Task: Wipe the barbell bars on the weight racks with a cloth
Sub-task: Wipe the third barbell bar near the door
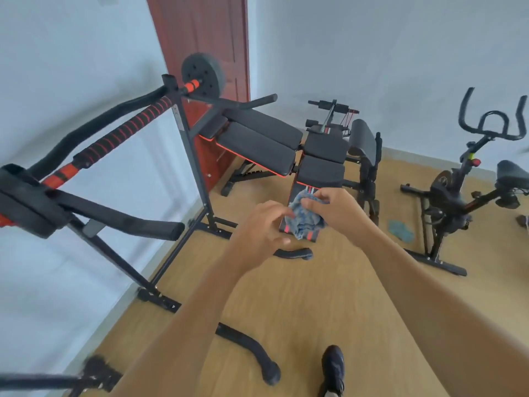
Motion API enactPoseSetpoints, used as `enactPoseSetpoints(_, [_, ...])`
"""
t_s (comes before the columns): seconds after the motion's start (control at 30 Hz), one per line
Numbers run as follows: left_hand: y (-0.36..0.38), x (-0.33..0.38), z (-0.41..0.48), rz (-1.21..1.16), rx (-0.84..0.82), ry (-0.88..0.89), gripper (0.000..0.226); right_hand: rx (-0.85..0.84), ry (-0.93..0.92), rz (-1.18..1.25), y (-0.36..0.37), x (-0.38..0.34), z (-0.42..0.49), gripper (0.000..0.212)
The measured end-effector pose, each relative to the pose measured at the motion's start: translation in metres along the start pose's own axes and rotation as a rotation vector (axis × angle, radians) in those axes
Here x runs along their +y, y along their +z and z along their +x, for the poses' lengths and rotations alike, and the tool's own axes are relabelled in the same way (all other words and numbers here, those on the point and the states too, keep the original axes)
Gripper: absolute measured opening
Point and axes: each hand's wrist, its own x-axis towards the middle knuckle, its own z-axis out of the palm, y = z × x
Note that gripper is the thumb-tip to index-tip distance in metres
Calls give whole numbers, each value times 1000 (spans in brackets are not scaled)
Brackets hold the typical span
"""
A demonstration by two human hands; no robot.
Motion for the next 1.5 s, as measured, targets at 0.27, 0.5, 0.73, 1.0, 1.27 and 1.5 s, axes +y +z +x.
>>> enactPoseSetpoints(0.27, [1,-35,82,30,374,-319,26,-696,33,570,-1,-7,177,31])
enactPoseSetpoints(0.5, [-38,-41,117,-81,767,-573,19,-1052,-57,571,29,-60,262,40])
enactPoseSetpoints(0.73, [-88,-83,128,-337,1070,-680,15,-1348,-186,369,77,-117,330,58])
enactPoseSetpoints(1.0, [-166,-158,153,-397,1377,-692,14,-1465,-417,-58,136,-197,397,55])
enactPoseSetpoints(1.27, [-245,-197,165,-289,1401,-780,18,-1526,-359,168,223,-261,429,38])
enactPoseSetpoints(1.5, [-258,-227,162,183,1381,-1187,10,-1518,-487,293,289,-305,443,25])
